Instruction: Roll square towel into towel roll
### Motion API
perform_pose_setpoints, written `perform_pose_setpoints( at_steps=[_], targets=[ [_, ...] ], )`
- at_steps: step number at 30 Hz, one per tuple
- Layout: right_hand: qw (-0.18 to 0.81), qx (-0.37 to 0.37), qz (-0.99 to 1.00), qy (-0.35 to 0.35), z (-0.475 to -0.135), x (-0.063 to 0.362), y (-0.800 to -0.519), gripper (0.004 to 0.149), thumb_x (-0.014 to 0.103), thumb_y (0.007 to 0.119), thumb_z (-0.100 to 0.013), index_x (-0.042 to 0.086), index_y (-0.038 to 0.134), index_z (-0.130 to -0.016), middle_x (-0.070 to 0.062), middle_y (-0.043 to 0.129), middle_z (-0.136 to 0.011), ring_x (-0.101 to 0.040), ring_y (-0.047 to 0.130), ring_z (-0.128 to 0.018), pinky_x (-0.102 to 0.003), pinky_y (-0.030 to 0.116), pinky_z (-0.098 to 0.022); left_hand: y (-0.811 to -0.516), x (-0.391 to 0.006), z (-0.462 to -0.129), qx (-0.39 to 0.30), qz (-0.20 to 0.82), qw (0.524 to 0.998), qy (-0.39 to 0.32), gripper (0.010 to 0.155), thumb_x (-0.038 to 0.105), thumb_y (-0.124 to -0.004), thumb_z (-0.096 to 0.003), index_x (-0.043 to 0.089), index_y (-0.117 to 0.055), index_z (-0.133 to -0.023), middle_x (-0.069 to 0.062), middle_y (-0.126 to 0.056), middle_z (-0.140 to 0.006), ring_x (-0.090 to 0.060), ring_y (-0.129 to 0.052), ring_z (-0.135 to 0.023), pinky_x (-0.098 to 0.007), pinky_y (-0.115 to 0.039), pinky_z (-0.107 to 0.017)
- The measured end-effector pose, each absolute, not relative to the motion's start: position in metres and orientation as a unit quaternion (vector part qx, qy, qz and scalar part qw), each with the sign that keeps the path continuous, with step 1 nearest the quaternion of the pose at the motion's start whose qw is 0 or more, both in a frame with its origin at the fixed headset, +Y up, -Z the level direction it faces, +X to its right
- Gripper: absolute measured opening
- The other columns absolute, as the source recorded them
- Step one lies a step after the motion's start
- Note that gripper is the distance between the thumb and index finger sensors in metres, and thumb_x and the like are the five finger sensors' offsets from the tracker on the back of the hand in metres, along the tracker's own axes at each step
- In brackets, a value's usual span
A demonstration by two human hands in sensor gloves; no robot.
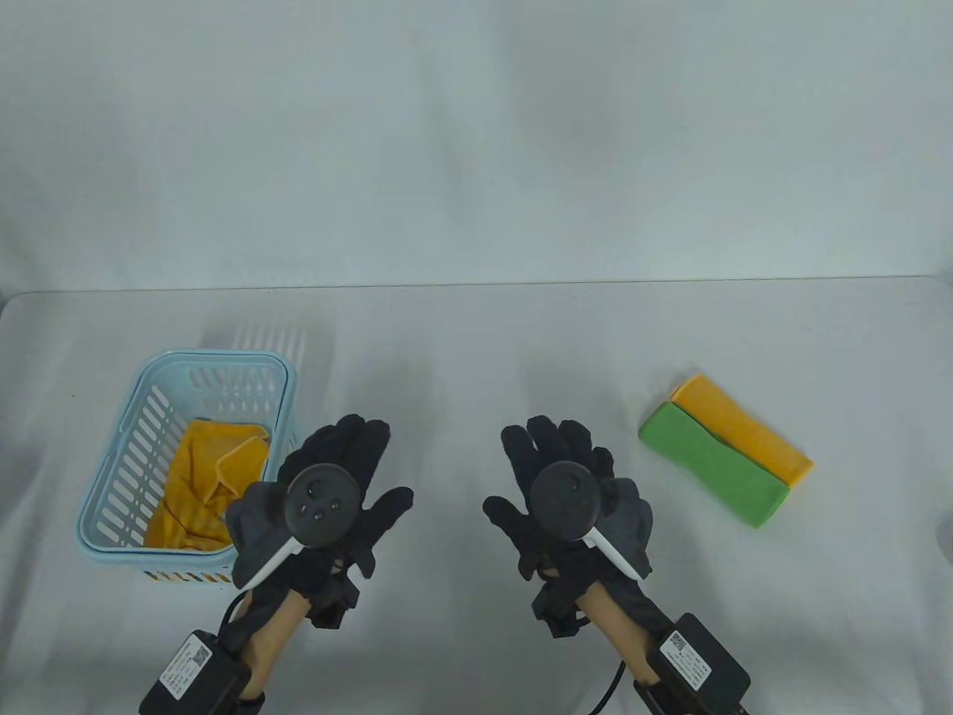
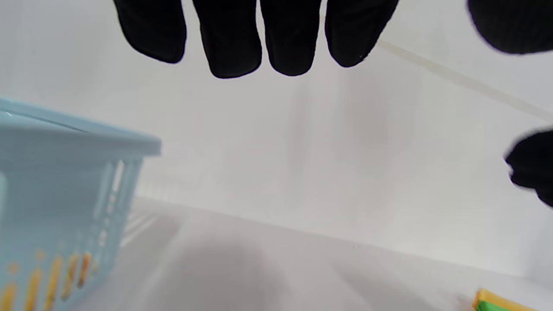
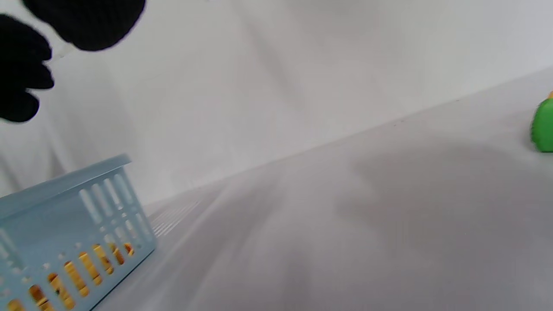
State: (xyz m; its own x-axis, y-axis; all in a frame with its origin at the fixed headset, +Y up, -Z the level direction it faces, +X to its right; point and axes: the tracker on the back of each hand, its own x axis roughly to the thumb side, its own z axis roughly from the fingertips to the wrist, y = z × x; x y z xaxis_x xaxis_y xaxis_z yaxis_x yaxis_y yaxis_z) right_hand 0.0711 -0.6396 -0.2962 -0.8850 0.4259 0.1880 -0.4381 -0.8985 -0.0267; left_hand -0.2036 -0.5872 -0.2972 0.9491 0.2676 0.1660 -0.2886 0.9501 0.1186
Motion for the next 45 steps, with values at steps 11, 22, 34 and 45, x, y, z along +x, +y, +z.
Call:
perform_pose_setpoints(
  at_steps=[11, 22, 34, 45],
  targets=[
    [0.217, 0.112, 0.969, -0.039, -0.288, 0.059, -0.669, 0.081, 0.064, 0.069, -0.032, 0.042, 0.031, -0.1, 0.008, 0.029, -0.114, -0.034, 0.025, -0.11, -0.066, 0.028, -0.075, -0.558, -0.294, -0.355, 0.028, 0.089, 0.994, 0.061, 0.084, 0.067, -0.07, -0.0341, 0.035, -0.051, -0.109, 0.0, -0.054, -0.119, -0.038, -0.062, -0.11, -0.063, -0.057, -0.076],
    [0.257, 0.104, 0.96, -0.03, -0.291, 0.07, -0.666, 0.079, 0.062, 0.069, -0.033, 0.041, 0.032, -0.1, 0.008, 0.03, -0.114, -0.035, 0.026, -0.11, -0.066, 0.029, -0.075, -0.64, -0.352, -0.435, -0.138, 0.067, 0.97, 0.189, 0.087, 0.066, -0.072, -0.0322, 0.034, -0.048, -0.109, -0.001, -0.052, -0.118, -0.039, -0.061, -0.109, -0.062, -0.057, -0.075],
    [0.269, 0.092, 0.958, -0.018, -0.294, 0.075, -0.667, 0.079, 0.061, 0.069, -0.033, 0.041, 0.033, -0.1, 0.008, 0.03, -0.114, -0.035, 0.028, -0.109, -0.066, 0.03, -0.074, -0.718, -0.359, -0.452, -0.306, 0.021, 0.927, 0.215, 0.099, 0.071, -0.07, -0.0287, 0.029, -0.035, -0.111, -0.007, -0.041, -0.12, -0.048, -0.064, -0.106, -0.065, -0.063, -0.071],
    [0.272, 0.087, 0.958, -0.007, -0.294, 0.077, -0.669, 0.078, 0.061, 0.069, -0.034, 0.041, 0.033, -0.1, 0.007, 0.03, -0.113, -0.035, 0.029, -0.109, -0.066, 0.031, -0.074, -0.735, -0.343, -0.456, -0.334, -0.06, 0.923, 0.182, 0.097, 0.063, -0.076, -0.0307, 0.025, -0.036, -0.11, -0.011, -0.038, -0.116, -0.046, -0.07, -0.097, -0.059, -0.068, -0.07]
  ],
)
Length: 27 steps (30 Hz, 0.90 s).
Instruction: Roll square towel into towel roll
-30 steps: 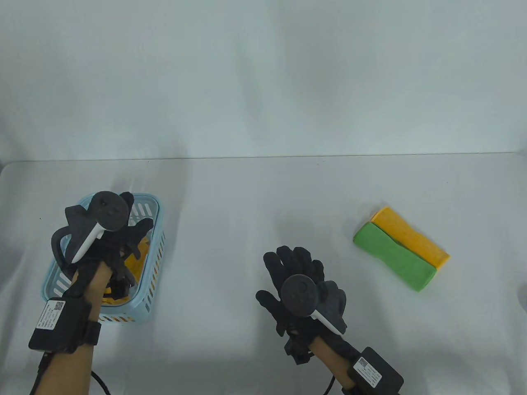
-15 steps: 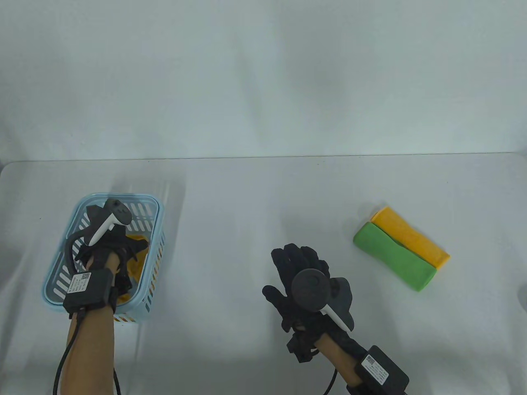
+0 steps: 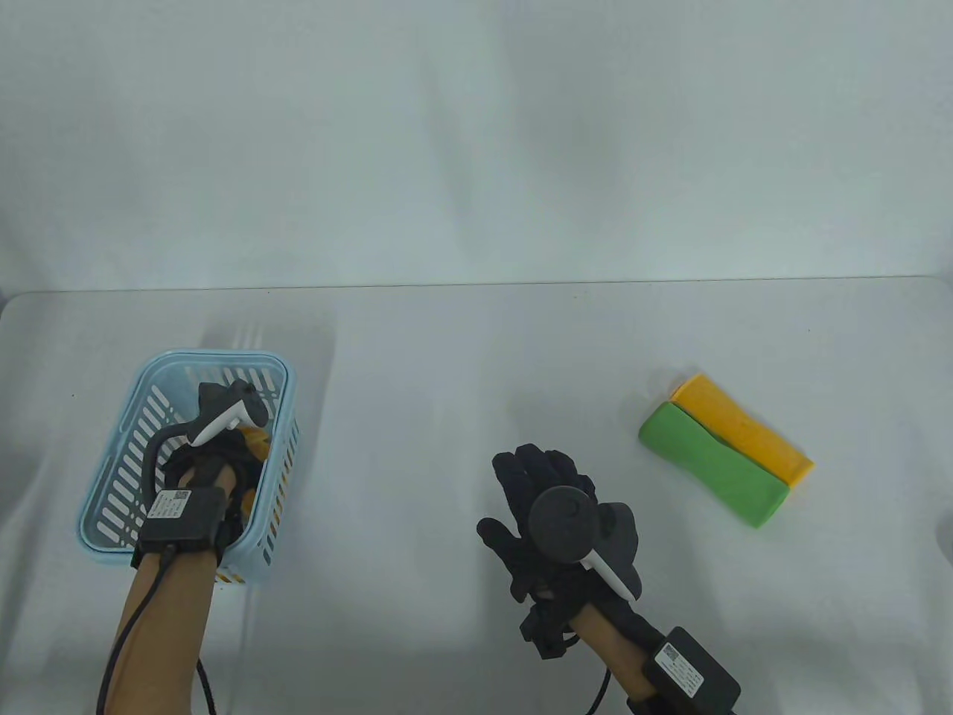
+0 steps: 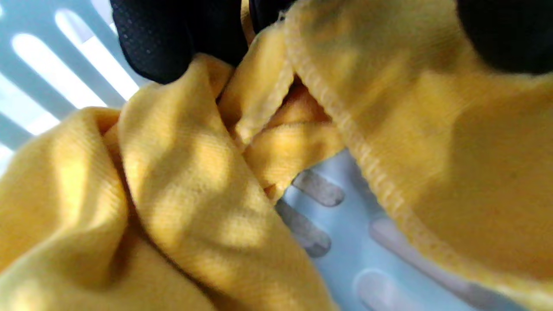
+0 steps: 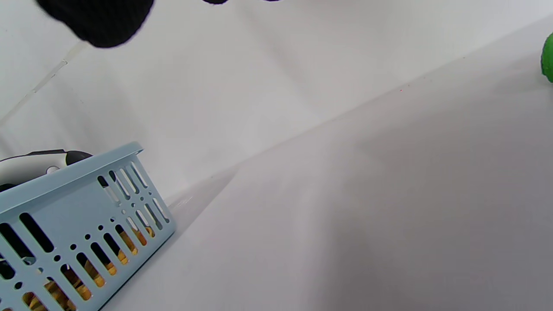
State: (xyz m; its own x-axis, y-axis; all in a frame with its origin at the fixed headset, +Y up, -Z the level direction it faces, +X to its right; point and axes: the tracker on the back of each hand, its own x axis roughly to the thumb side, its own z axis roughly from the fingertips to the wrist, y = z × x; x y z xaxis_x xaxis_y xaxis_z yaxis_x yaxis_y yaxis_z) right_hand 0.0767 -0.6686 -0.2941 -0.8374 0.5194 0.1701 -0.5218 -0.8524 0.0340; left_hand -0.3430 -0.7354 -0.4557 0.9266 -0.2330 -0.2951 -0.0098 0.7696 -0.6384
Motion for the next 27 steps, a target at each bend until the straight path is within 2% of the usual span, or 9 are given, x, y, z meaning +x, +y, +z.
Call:
perform_pose_setpoints(
  at_steps=[5, 11, 18, 27],
  targets=[
    [0.276, 0.083, 0.957, -0.005, -0.295, 0.078, -0.669, 0.078, 0.061, 0.069, -0.034, 0.04, 0.033, -0.1, 0.007, 0.03, -0.113, -0.035, 0.029, -0.109, -0.066, 0.031, -0.074, -0.736, -0.339, -0.458, -0.332, -0.073, 0.924, 0.174, 0.093, 0.055, -0.081, -0.0319, 0.022, -0.039, -0.108, -0.01, -0.045, -0.111, -0.039, -0.079, -0.089, -0.053, -0.074, -0.066],
    [0.278, 0.082, 0.957, -0.004, -0.296, 0.079, -0.669, 0.078, 0.061, 0.069, -0.034, 0.04, 0.033, -0.1, 0.007, 0.03, -0.113, -0.035, 0.029, -0.109, -0.065, 0.031, -0.075, -0.733, -0.339, -0.461, -0.312, -0.072, 0.932, 0.173, 0.08, 0.041, -0.088, -0.0338, 0.02, -0.052, -0.103, -0.007, -0.065, -0.098, -0.022, -0.097, -0.069, -0.04, -0.087, -0.057],
    [0.284, 0.078, 0.955, -0.004, -0.297, 0.08, -0.668, 0.077, 0.06, 0.069, -0.034, 0.04, 0.034, -0.1, 0.007, 0.03, -0.113, -0.035, 0.029, -0.109, -0.065, 0.031, -0.075, -0.724, -0.346, -0.461, -0.284, -0.036, 0.94, 0.185, 0.071, 0.036, -0.089, -0.0339, 0.022, -0.06, -0.097, -0.005, -0.072, -0.092, -0.022, -0.1, -0.063, -0.04, -0.089, -0.053],
    [0.298, 0.072, 0.952, -0.007, -0.299, 0.084, -0.666, 0.077, 0.06, 0.069, -0.034, 0.04, 0.034, -0.1, 0.007, 0.03, -0.114, -0.035, 0.029, -0.109, -0.066, 0.031, -0.075, -0.695, -0.353, -0.457, -0.193, 0.015, 0.959, 0.206, 0.064, 0.037, -0.09, -0.0333, 0.03, -0.065, -0.092, 0.0, -0.073, -0.09, -0.022, -0.101, -0.061, -0.04, -0.089, -0.052]
  ],
)
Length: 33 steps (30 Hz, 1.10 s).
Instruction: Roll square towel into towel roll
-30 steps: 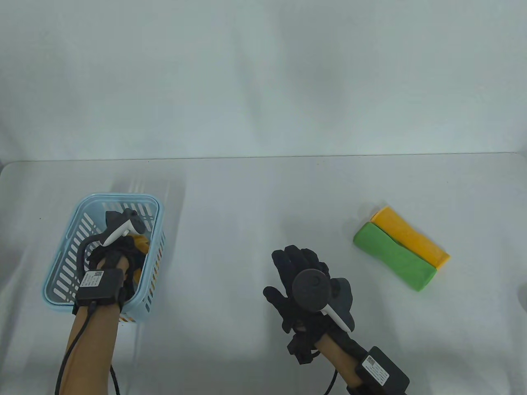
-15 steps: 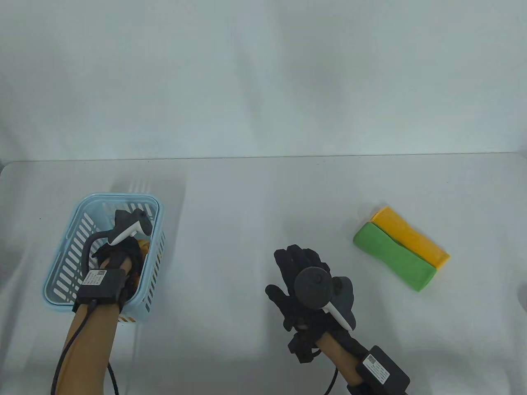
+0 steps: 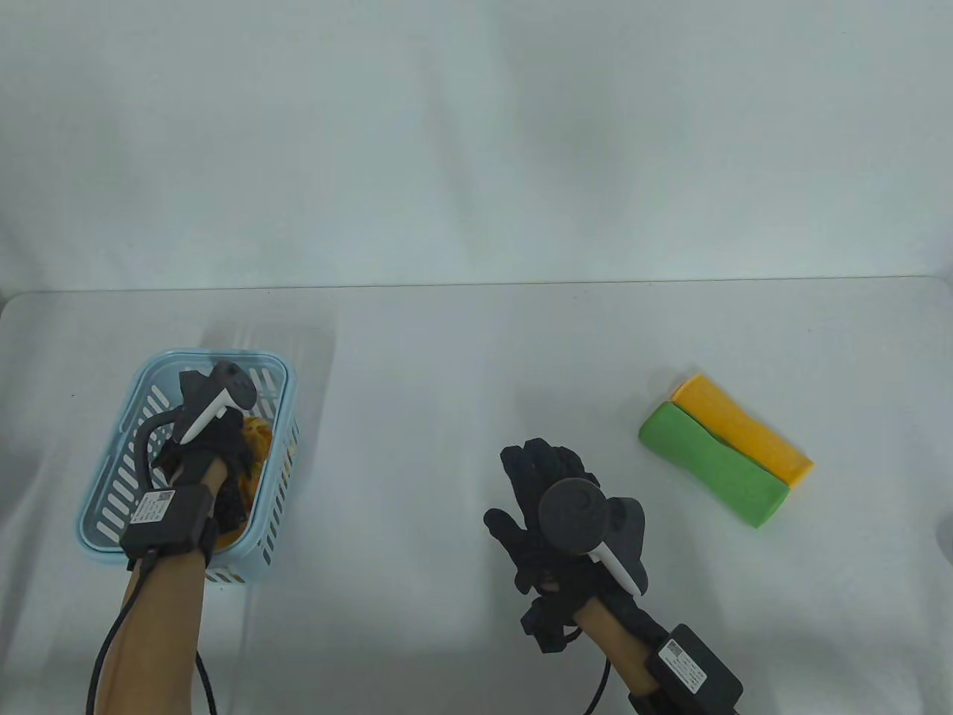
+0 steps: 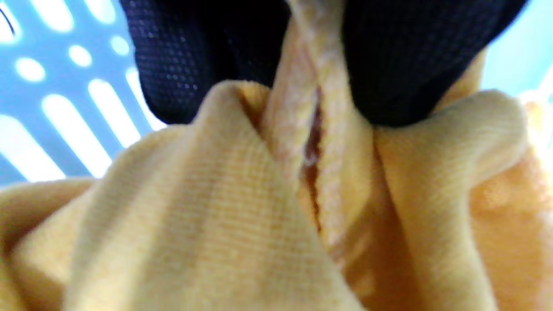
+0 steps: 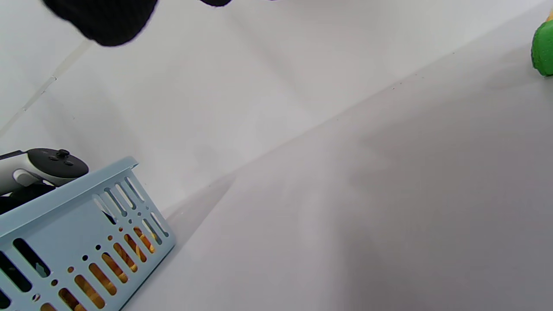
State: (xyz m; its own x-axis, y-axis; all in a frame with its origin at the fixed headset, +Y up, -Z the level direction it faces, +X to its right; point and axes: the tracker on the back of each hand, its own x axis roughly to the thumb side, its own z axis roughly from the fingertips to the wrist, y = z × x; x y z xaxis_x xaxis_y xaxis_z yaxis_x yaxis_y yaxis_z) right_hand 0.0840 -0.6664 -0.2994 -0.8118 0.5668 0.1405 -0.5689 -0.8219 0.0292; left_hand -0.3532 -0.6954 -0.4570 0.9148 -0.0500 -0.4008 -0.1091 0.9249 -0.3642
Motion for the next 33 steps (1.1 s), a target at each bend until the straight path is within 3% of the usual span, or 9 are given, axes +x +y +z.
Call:
perform_pose_setpoints(
  at_steps=[6, 18, 24, 33],
  targets=[
    [0.305, 0.069, 0.95, -0.009, -0.3, 0.086, -0.665, 0.077, 0.06, 0.069, -0.035, 0.04, 0.034, -0.1, 0.007, 0.03, -0.114, -0.035, 0.029, -0.109, -0.066, 0.031, -0.075, -0.658, -0.362, -0.444, -0.132, 0.068, 0.965, 0.218, 0.064, 0.037, -0.09, -0.0334, 0.032, -0.066, -0.092, 0.0, -0.073, -0.09, -0.021, -0.101, -0.061, -0.04, -0.089, -0.052],
    [0.317, 0.061, 0.946, -0.016, -0.3, 0.093, -0.664, 0.076, 0.06, 0.069, -0.035, 0.04, 0.035, -0.1, 0.007, 0.03, -0.114, -0.035, 0.029, -0.109, -0.066, 0.031, -0.075, -0.543, -0.375, -0.39, 0.04, 0.182, 0.962, 0.2, 0.064, 0.037, -0.09, -0.0341, 0.031, -0.065, -0.092, 0.0, -0.073, -0.09, -0.021, -0.101, -0.062, -0.04, -0.089, -0.053],
    [0.321, 0.057, 0.945, -0.018, -0.3, 0.094, -0.664, 0.076, 0.059, 0.069, -0.035, 0.04, 0.035, -0.1, 0.007, 0.03, -0.114, -0.035, 0.029, -0.109, -0.066, 0.031, -0.075, -0.501, -0.362, -0.37, 0.097, 0.232, 0.956, 0.149, 0.064, 0.038, -0.09, -0.0346, 0.032, -0.064, -0.093, 0.0, -0.072, -0.091, -0.021, -0.101, -0.062, -0.04, -0.088, -0.053],
    [0.334, 0.043, 0.942, -0.019, -0.301, 0.101, -0.663, 0.076, 0.059, 0.069, -0.035, 0.04, 0.036, -0.1, 0.006, 0.032, -0.114, -0.035, 0.031, -0.109, -0.066, 0.032, -0.075, -0.448, -0.308, -0.352, 0.154, 0.302, 0.94, 0.037, 0.064, 0.038, -0.089, -0.0357, 0.033, -0.063, -0.094, 0.001, -0.071, -0.092, -0.021, -0.1, -0.064, -0.04, -0.088, -0.054]
  ],
)
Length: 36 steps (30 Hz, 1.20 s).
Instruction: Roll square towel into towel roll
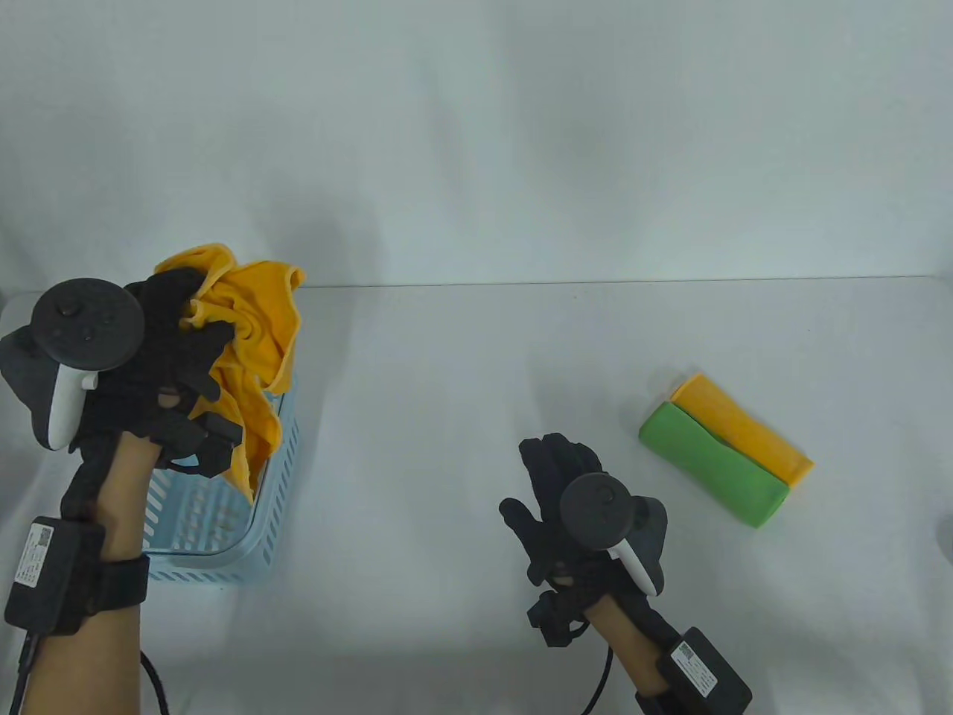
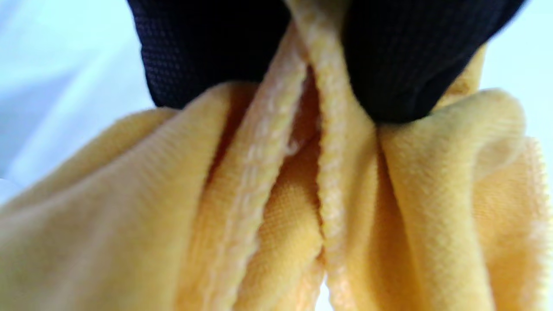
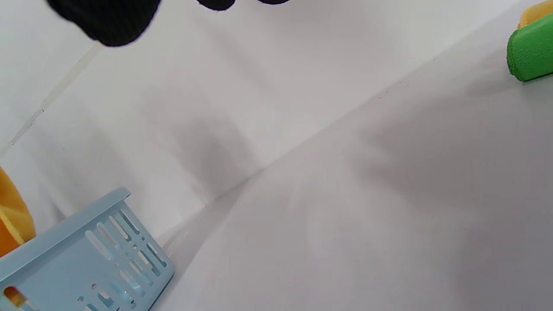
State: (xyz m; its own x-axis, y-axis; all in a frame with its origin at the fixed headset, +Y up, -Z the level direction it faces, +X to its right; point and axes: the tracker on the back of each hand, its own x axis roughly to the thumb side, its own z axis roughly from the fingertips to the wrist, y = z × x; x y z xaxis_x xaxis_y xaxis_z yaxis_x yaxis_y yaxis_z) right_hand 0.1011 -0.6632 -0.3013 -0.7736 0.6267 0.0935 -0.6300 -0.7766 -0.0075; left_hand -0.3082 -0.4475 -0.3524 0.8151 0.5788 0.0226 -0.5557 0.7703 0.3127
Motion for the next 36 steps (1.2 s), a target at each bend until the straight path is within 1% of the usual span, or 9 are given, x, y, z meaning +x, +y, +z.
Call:
perform_pose_setpoints(
  at_steps=[4, 9, 14, 16, 20, 23, 27, 32, 36],
  targets=[
    [0.341, 0.036, 0.939, -0.021, -0.303, 0.105, -0.663, 0.075, 0.059, 0.069, -0.035, 0.04, 0.036, -0.1, 0.006, 0.032, -0.113, -0.035, 0.031, -0.109, -0.066, 0.032, -0.075, -0.436, -0.279, -0.349, 0.156, 0.332, 0.93, -0.013, 0.063, 0.038, -0.089, -0.0361, 0.033, -0.063, -0.094, 0.001, -0.071, -0.092, -0.021, -0.099, -0.065, -0.04, -0.087, -0.055],
    [0.351, 0.029, 0.936, -0.022, -0.305, 0.11, -0.662, 0.075, 0.059, 0.069, -0.035, 0.039, 0.037, -0.1, 0.006, 0.033, -0.113, -0.035, 0.031, -0.109, -0.066, 0.032, -0.075, -0.432, -0.242, -0.351, 0.141, 0.367, 0.917, -0.067, 0.064, 0.038, -0.089, -0.0363, 0.033, -0.063, -0.094, 0.001, -0.071, -0.093, -0.021, -0.099, -0.065, -0.04, -0.087, -0.055],
    [0.374, 0.016, 0.927, -0.027, -0.306, 0.12, -0.658, 0.075, 0.058, 0.069, -0.035, 0.039, 0.038, -0.1, 0.006, 0.034, -0.113, -0.035, 0.032, -0.109, -0.066, 0.032, -0.075, -0.444, -0.207, -0.352, 0.111, 0.386, 0.909, -0.112, 0.063, 0.038, -0.088, -0.0365, 0.034, -0.063, -0.094, 0.001, -0.07, -0.093, -0.021, -0.099, -0.066, -0.04, -0.086, -0.056],
    [0.389, 0.008, 0.921, -0.029, -0.307, 0.126, -0.656, 0.074, 0.058, 0.069, -0.035, 0.039, 0.038, -0.1, 0.006, 0.035, -0.113, -0.035, 0.032, -0.109, -0.066, 0.032, -0.075, -0.459, -0.192, -0.352, 0.092, 0.381, 0.911, -0.127, 0.063, 0.038, -0.089, -0.0365, 0.034, -0.063, -0.094, 0.001, -0.07, -0.093, -0.021, -0.098, -0.066, -0.041, -0.086, -0.056],
    [0.414, -0.01, 0.909, -0.031, -0.31, 0.138, -0.655, 0.074, 0.057, 0.07, -0.036, 0.039, 0.039, -0.1, 0.006, 0.036, -0.113, -0.035, 0.032, -0.109, -0.066, 0.032, -0.075, -0.503, -0.171, -0.352, 0.061, 0.377, 0.913, -0.141, 0.063, 0.038, -0.089, -0.0364, 0.034, -0.063, -0.094, 0.001, -0.07, -0.094, -0.022, -0.098, -0.066, -0.041, -0.086, -0.056],
    [0.419, -0.022, 0.907, -0.033, -0.312, 0.144, -0.655, 0.073, 0.056, 0.07, -0.036, 0.039, 0.04, -0.1, 0.006, 0.037, -0.113, -0.035, 0.033, -0.109, -0.066, 0.033, -0.075, -0.539, -0.161, -0.349, 0.046, 0.368, 0.918, -0.14, 0.063, 0.037, -0.089, -0.0364, 0.034, -0.063, -0.094, 0.001, -0.07, -0.093, -0.022, -0.098, -0.067, -0.041, -0.086, -0.056],
    [0.419, -0.029, 0.907, -0.032, -0.314, 0.147, -0.657, 0.072, 0.055, 0.07, -0.036, 0.038, 0.041, -0.1, 0.006, 0.038, -0.113, -0.036, 0.035, -0.109, -0.066, 0.034, -0.074, -0.576, -0.159, -0.344, 0.034, 0.358, 0.924, -0.132, 0.063, 0.037, -0.089, -0.0363, 0.034, -0.063, -0.094, 0.001, -0.07, -0.094, -0.022, -0.098, -0.067, -0.041, -0.086, -0.056],
    [0.408, -0.022, 0.912, -0.031, -0.313, 0.144, -0.659, 0.071, 0.055, 0.07, -0.036, 0.038, 0.042, -0.099, 0.006, 0.041, -0.112, -0.036, 0.038, -0.108, -0.065, 0.036, -0.074, -0.604, -0.165, -0.339, 0.032, 0.371, 0.921, -0.111, 0.064, 0.038, -0.088, -0.0364, 0.033, -0.062, -0.094, 0.001, -0.07, -0.093, -0.021, -0.099, -0.066, -0.041, -0.086, -0.055],
    [0.395, -0.006, 0.918, -0.034, -0.31, 0.136, -0.658, 0.07, 0.054, 0.071, -0.036, 0.035, 0.046, -0.098, 0.005, 0.051, -0.109, -0.035, 0.051, -0.104, -0.062, 0.047, -0.072, -0.614, -0.173, -0.336, 0.043, 0.348, 0.933, -0.078, 0.064, 0.039, -0.088, -0.0364, 0.03, -0.062, -0.094, 0.0, -0.071, -0.092, -0.021, -0.099, -0.063, -0.04, -0.087, -0.054]
  ],
)
